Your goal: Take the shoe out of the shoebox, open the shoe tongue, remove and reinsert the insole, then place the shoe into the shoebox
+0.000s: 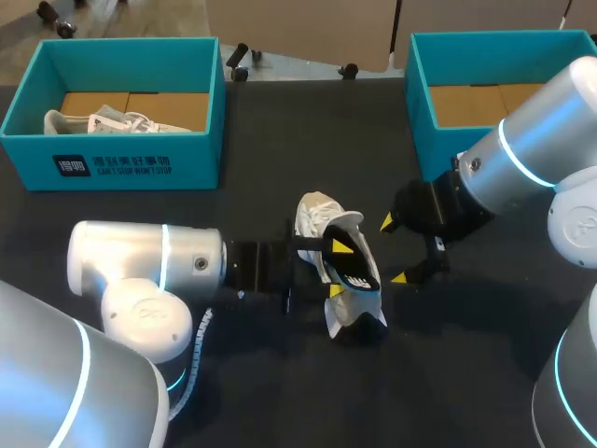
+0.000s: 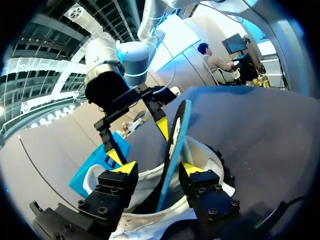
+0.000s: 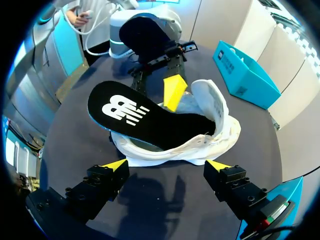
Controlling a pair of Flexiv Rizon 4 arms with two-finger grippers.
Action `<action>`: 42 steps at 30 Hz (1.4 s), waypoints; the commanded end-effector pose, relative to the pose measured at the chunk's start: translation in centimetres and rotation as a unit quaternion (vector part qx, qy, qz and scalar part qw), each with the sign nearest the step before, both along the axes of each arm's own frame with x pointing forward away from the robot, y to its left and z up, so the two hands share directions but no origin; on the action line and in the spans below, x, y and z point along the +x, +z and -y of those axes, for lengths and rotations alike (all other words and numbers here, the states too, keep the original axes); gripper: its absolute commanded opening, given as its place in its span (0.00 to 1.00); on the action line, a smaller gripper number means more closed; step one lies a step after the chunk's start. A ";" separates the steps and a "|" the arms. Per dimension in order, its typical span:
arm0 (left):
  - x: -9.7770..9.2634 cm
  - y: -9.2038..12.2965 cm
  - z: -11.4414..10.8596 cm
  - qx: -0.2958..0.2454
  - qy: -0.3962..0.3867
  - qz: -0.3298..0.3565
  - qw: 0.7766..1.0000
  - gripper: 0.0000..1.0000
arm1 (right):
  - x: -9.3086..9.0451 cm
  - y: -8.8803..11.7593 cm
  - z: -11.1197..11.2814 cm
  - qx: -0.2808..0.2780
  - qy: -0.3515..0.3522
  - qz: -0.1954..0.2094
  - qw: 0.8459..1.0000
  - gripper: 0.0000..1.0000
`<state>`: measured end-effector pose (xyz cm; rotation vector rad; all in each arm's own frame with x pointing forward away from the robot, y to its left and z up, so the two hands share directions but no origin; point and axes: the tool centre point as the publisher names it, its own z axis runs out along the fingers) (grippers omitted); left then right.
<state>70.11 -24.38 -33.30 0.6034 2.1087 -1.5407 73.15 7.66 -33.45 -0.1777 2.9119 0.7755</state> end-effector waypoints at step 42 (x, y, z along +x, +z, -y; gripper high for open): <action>1.8 -1.0 -0.6 0.072 0.019 0.037 0.997 0.58 | -0.1 0.0 0.0 0.000 0.000 0.001 1.000 1.00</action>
